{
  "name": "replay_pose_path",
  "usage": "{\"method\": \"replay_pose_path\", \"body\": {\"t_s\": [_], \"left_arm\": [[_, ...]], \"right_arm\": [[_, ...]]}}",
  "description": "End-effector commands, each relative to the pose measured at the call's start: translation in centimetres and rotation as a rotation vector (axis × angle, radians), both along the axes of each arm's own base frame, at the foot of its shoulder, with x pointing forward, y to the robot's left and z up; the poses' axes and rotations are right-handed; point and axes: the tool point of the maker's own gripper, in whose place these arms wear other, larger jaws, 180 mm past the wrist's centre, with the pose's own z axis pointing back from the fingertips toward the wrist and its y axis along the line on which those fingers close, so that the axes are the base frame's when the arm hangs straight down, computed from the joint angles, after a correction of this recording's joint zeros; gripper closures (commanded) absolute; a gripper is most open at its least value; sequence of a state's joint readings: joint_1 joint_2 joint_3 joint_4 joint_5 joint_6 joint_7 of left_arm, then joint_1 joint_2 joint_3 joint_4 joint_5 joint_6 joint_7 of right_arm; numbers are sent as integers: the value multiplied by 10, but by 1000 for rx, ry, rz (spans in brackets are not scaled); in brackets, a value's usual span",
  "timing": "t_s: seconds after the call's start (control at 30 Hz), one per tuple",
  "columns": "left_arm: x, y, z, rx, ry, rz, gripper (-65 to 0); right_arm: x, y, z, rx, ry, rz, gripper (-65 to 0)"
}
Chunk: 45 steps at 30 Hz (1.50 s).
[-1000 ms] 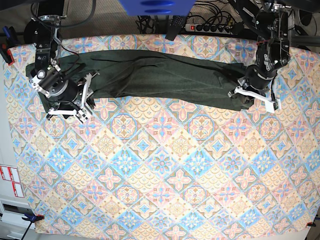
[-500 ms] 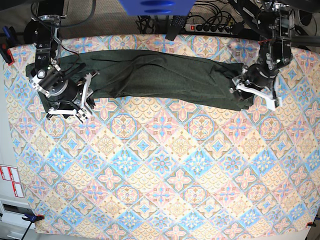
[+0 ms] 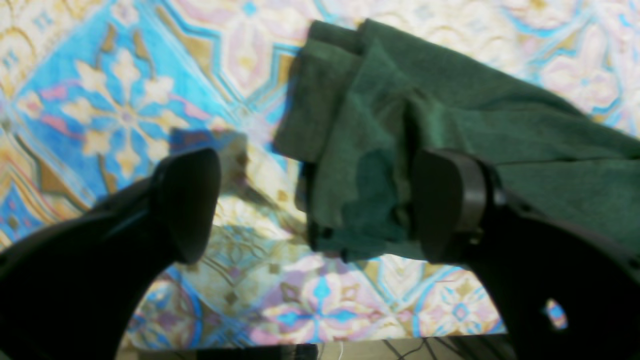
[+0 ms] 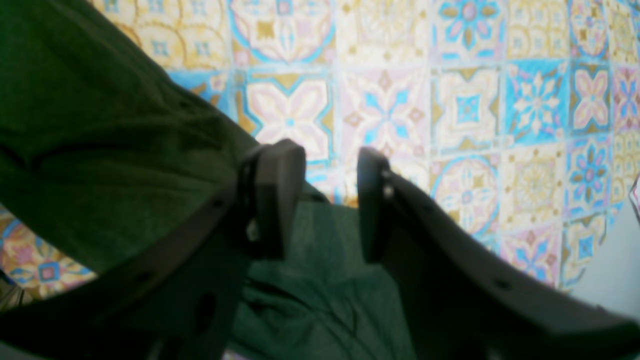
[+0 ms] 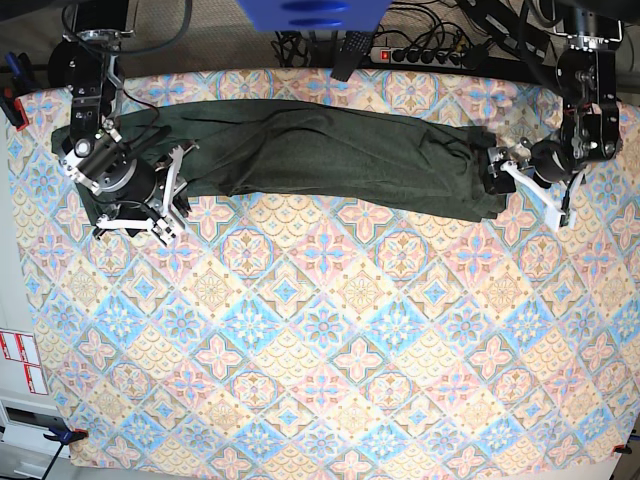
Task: Fold the T-shirt properly
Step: 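Push the left gripper's strip end toward the right gripper, bunching it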
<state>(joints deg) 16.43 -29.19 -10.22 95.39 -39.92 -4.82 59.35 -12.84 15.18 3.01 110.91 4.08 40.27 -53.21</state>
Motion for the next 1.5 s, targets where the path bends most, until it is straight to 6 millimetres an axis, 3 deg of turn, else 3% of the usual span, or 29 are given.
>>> {"method": "replay_pose_path", "body": {"t_s": [0.0,0.2,0.47,0.7,0.77,0.83,1.0,1.17,1.3,1.43,1.47], "left_arm": [[10,3,7,3,-29,-8,-608],[15,11,-12,-17,16,14,-608],[7,-30,-44,-68,105,-70,-608],[-3,-70,-58,-130,139,-118,-600],[-6,-79,-60,-138,148,-143,-546],[-9,-91,-62,-163,156,-157,-450],[-8,-101,-57,-240,147,-132,-137],[-3,-99,-54,-250,133,-117,-131],[12,-70,-44,-237,55,-21,-119],[22,-37,-33,-211,7,63,0],[23,-26,-30,-196,-1,80,0]], "right_arm": [[7,-1,11,4,-39,4,-210],[7,-1,11,3,-39,2,-210],[7,-1,11,3,-39,2,-210],[8,-2,12,3,-44,1,-210],[9,-2,13,3,-46,1,-210],[9,-2,13,3,-46,1,-210],[9,-2,13,3,-47,1,-210],[9,-2,13,3,-47,1,-210],[10,-2,13,3,-48,-1,-210],[10,-3,13,2,-48,-2,-210],[10,-3,13,2,-49,-4,-210]]}}
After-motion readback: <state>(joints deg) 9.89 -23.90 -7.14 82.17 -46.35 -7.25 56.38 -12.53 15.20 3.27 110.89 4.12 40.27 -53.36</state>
